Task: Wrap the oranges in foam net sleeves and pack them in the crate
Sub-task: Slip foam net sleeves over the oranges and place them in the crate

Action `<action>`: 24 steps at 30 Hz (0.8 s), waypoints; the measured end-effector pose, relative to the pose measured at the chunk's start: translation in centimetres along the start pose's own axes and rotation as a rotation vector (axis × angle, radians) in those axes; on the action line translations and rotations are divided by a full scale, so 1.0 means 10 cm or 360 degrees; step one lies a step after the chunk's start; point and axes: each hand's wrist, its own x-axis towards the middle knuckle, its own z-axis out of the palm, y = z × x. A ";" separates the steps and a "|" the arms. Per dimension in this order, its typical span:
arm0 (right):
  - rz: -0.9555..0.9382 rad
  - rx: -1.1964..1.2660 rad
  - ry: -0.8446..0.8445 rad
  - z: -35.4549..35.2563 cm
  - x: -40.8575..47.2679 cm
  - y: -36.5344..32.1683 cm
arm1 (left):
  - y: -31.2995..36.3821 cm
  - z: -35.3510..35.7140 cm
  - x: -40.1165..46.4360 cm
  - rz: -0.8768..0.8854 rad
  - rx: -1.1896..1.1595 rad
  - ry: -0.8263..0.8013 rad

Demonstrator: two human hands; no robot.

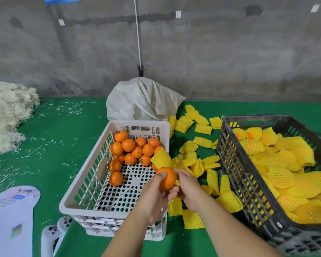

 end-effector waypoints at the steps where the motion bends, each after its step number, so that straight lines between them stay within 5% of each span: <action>1: 0.0060 0.0117 -0.0026 -0.01 0.00 -0.02 | -0.01 0.01 -0.01 0.0050 0.0063 0.0010; 9: -0.0378 0.0444 0.0116 -0.06 -0.05 -0.10 | -0.07 0.06 -0.12 0.0323 0.0304 -0.0089; 19: 0.0105 0.0311 0.0048 0.15 0.03 -0.16 | 0.04 -0.01 -0.06 -0.0020 0.0182 0.0104; 24: -0.0211 0.0047 0.0229 0.13 0.02 -0.04 | -0.02 -0.05 -0.04 -0.0004 0.0248 0.0095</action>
